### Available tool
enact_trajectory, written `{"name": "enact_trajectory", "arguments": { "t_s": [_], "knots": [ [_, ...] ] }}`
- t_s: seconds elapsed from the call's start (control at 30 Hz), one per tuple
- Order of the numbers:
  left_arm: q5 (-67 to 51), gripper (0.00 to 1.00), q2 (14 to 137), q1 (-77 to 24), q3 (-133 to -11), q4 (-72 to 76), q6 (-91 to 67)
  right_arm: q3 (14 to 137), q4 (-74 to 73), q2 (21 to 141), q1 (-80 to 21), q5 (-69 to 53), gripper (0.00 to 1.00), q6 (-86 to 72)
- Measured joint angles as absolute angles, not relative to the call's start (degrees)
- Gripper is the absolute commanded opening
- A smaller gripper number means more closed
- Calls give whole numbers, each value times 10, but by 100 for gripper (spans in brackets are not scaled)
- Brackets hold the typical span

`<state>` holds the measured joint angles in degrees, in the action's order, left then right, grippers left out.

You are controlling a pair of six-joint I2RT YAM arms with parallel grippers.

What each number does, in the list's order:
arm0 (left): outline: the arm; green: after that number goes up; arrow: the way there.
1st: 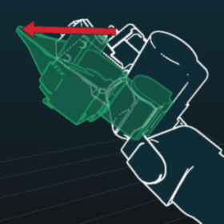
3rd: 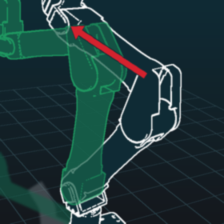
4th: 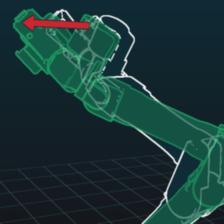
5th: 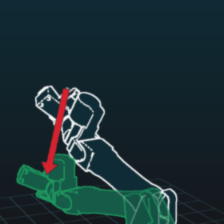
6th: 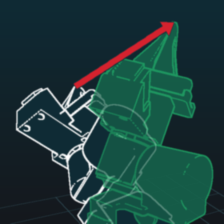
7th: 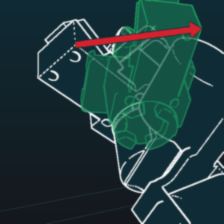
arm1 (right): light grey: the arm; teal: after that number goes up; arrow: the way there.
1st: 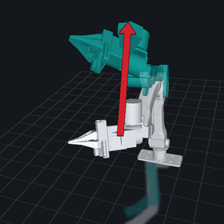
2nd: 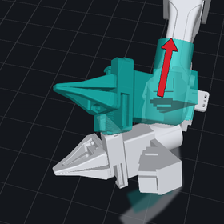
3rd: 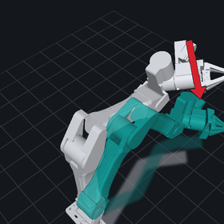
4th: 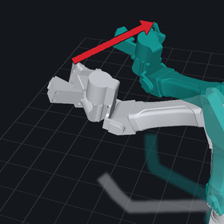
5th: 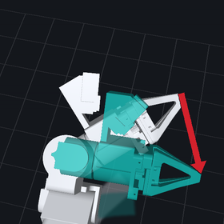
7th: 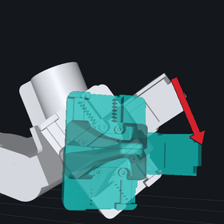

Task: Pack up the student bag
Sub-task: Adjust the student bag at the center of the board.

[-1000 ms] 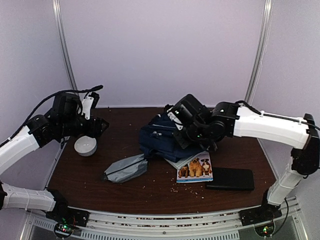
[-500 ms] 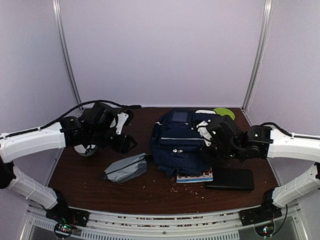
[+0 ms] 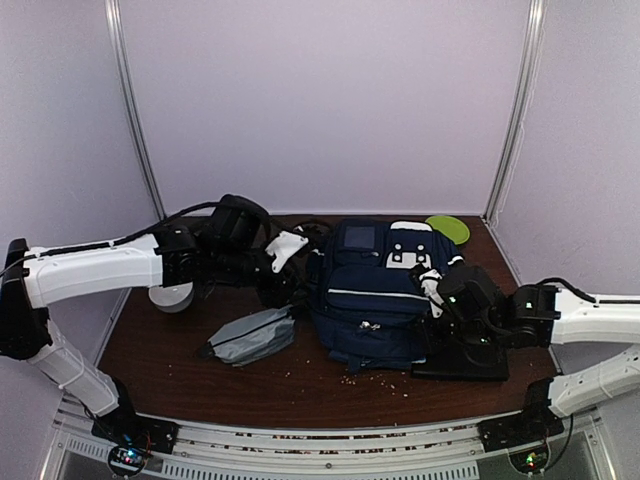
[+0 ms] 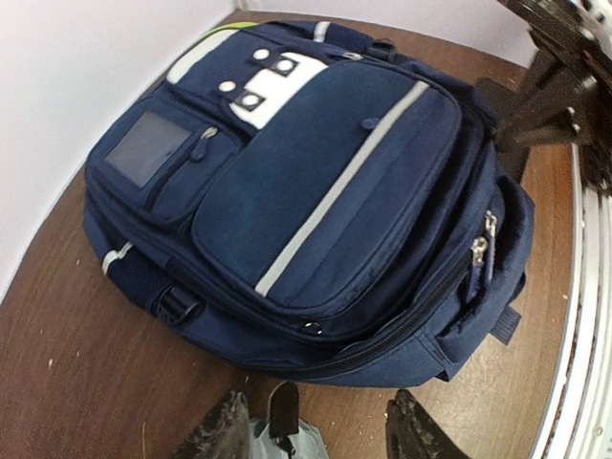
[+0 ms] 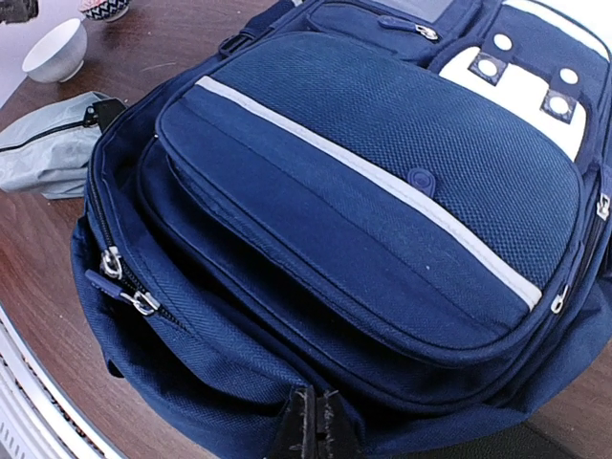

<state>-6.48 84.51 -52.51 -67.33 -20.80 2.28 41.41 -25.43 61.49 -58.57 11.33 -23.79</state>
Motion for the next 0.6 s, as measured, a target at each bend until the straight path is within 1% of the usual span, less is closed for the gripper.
{"name": "enact_trajectory", "arguments": {
  "t_s": [0.1,0.13,0.17,0.27,0.33,0.37,0.5,0.6],
  "knots": [
    [-100,79,871,-533,-688,-207,95,393,-248,594,-586,115,0,-260],
    [-109,79,883,-536,-697,-209,116,390,-248,589,-586,115,5,-266],
    [-114,79,895,-540,-707,-211,134,387,-247,584,-586,116,13,-272],
    [-117,78,941,-557,-740,-211,194,382,-249,568,-586,118,34,-289],
    [-112,77,963,-572,-751,-211,226,380,-252,553,-586,120,44,-306],
    [-109,76,973,-580,-756,-212,239,380,-253,550,-586,120,48,-307],
    [-95,74,1015,-604,-777,-214,284,380,-260,519,-586,120,57,-320],
    [-88,74,1028,-604,-784,-215,306,381,-268,504,-586,123,67,-332]
  ]
}}
